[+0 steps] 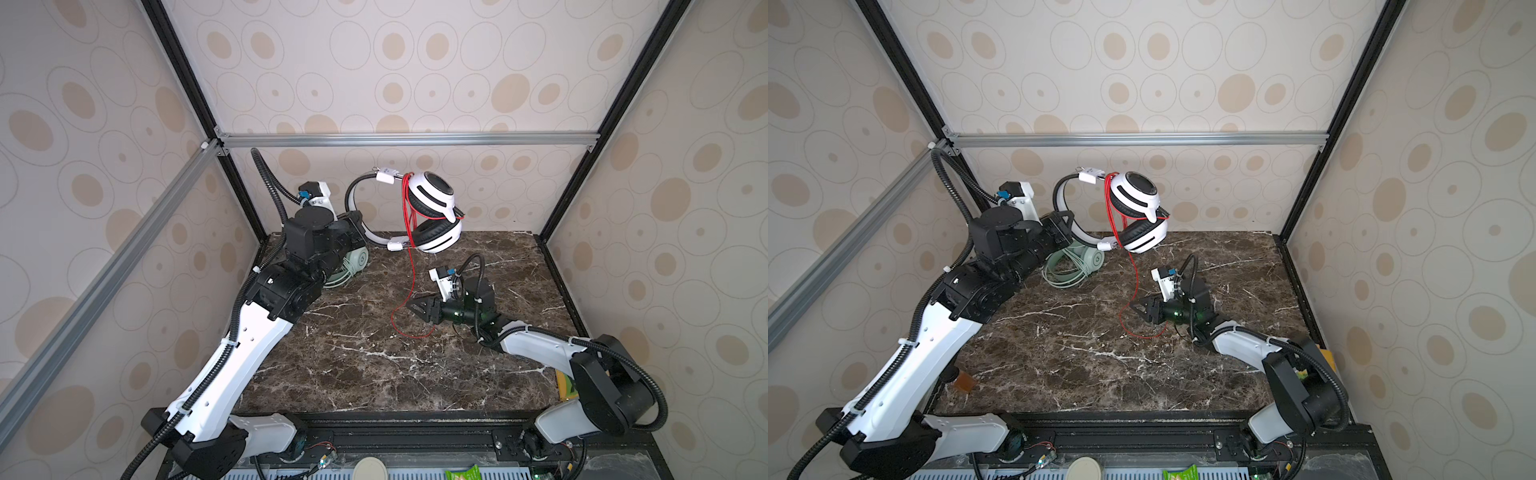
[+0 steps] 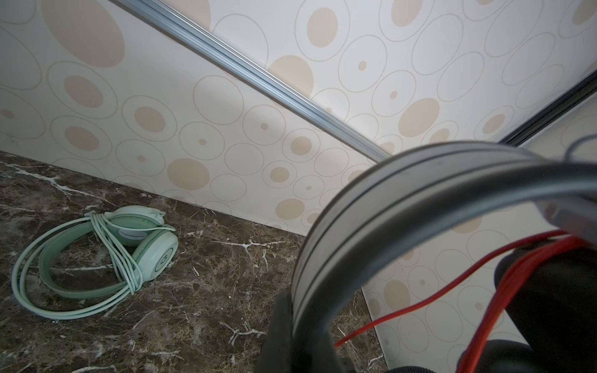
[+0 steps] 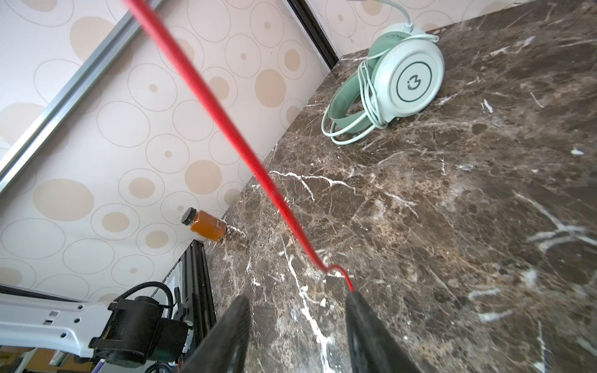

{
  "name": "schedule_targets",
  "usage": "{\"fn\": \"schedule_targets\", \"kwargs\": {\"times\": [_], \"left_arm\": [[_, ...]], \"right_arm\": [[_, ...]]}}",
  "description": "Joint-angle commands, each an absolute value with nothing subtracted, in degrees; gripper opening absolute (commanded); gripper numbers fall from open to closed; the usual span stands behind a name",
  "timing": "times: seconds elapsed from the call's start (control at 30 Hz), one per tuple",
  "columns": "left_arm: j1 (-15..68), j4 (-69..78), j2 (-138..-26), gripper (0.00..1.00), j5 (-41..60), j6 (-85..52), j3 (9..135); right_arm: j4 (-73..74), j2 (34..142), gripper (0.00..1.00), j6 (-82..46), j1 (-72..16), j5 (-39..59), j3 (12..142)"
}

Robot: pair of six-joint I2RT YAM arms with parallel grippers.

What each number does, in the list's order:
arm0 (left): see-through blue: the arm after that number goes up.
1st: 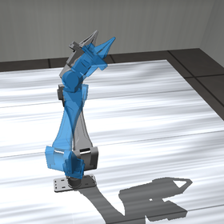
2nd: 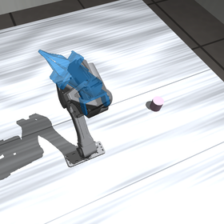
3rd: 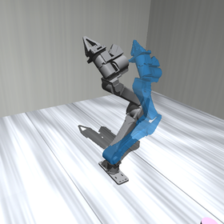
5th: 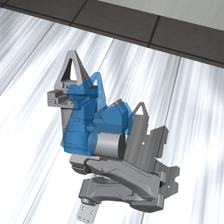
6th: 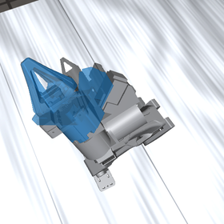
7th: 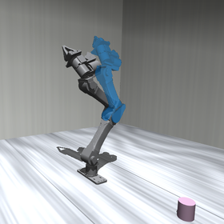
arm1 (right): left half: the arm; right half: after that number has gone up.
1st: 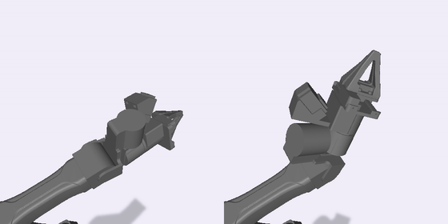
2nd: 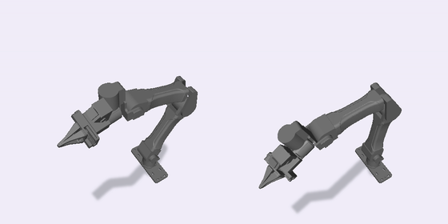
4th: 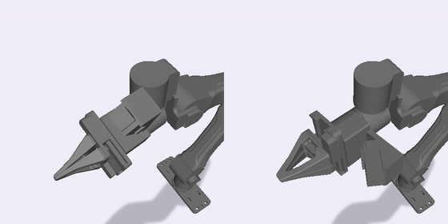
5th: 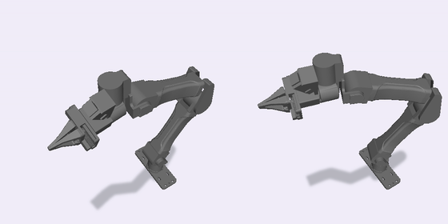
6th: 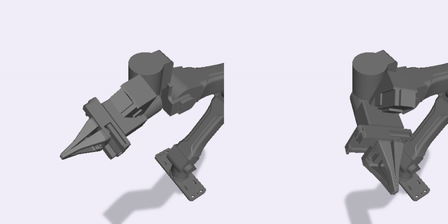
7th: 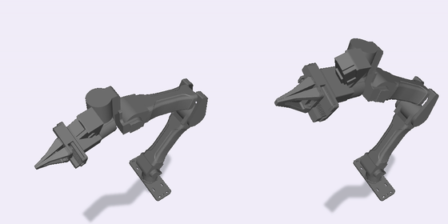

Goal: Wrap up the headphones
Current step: 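Draw the red cable down toward the table with the right gripper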

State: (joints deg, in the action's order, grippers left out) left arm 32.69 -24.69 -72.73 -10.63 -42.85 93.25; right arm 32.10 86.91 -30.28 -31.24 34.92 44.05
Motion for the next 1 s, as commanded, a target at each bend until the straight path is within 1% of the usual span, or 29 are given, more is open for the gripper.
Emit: {"fn": "schedule_targets", "kwargs": {"times": [0.0,0.17,0.2,0.33,0.43,0.5,0.57,0.67,0.73,0.83,0.97], "left_arm": [[33.0,-20.2,-69.8,0.00,-10.5,-45.6,95.3],[33.0,-20.2,-69.9,0.00,-10.7,-45.5,95.6],[33.0,-20.4,-69.9,0.00,-10.9,-45.5,95.6],[32.9,-20.7,-70.0,0.00,-12.9,-45.3,95.3],[33.0,-20.7,-70.1,0.00,-15.9,-45.1,94.6],[32.9,-20.7,-70.3,0.00,-18.7,-45.6,94.0],[32.9,-20.6,-70.5,0.00,-22.1,-46.7,93.1],[32.8,-19.6,-70.7,0.00,-26.7,-46.9,91.0],[32.8,-19.0,-71.1,0.00,-29.7,-46.8,89.5],[32.9,-19.2,-72.4,0.00,-32.7,-46.6,88.1],[32.8,-17.5,-73.4,0.00,-34.2,-46.1,84.6]], "right_arm": [[36.4,89.2,0.48,-31.3,-31.8,34.3,46.8],[39.9,92.7,0.44,-32.6,-32.3,33.4,48.4],[40.1,93.1,0.40,-32.6,-32.4,33.5,48.6],[41.0,93.6,0.15,-32.7,-32.8,34.4,47.8],[41.3,92.1,0.00,-32.4,-33.6,34.9,44.6],[37.8,90.1,0.00,-30.5,-34.7,34.7,42.7],[29.2,87.5,0.00,-26.0,-36.8,33.2,41.5],[11.8,82.4,0.00,-17.6,-41.8,24.2,41.4],[3.6,79.3,0.00,-14.2,-44.9,18.3,41.3],[-4.7,74.5,0.00,-11.5,-48.2,13.4,40.7],[-15.9,68.1,0.00,-8.6,-52.2,7.6,42.0]]}}
